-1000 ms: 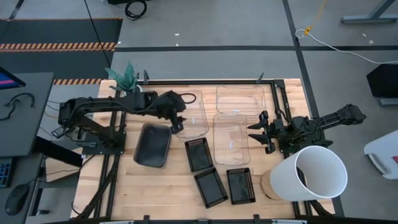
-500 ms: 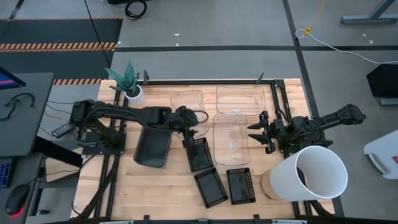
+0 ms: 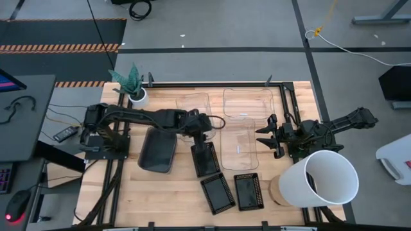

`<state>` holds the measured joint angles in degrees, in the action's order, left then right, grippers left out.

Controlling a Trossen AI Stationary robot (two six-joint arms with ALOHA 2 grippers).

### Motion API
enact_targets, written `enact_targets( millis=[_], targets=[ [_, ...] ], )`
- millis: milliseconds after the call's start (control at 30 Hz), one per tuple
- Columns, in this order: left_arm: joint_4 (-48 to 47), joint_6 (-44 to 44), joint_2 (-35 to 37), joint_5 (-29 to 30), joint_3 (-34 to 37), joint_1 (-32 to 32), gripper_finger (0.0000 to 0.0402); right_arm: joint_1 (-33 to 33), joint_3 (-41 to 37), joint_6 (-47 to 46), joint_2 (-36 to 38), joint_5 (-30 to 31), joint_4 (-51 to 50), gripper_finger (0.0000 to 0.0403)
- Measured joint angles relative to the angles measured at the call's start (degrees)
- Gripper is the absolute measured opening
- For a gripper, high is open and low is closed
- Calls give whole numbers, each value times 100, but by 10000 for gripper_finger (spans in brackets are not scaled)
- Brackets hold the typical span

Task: Stack baskets by color
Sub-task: Stack the left transparent bin on the bottom transparent bin

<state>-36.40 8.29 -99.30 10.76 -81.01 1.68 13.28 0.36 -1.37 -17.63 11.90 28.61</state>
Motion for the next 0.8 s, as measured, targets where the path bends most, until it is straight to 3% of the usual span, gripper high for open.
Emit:
enact_targets(
  millis=[300,400,567,800],
  targets=[
    [-130,-274,-641,-22,2,66,247,-1,0,0,6,4,-1,165],
    [-265,-301,-785,104,4,32,258,-2,0,2,2,7,-3,165],
    [-381,-302,-869,197,7,-56,237,-2,0,0,2,9,-1,165],
    [-638,-348,-856,186,0,-119,168,-1,0,0,2,11,-5,165]
  ],
)
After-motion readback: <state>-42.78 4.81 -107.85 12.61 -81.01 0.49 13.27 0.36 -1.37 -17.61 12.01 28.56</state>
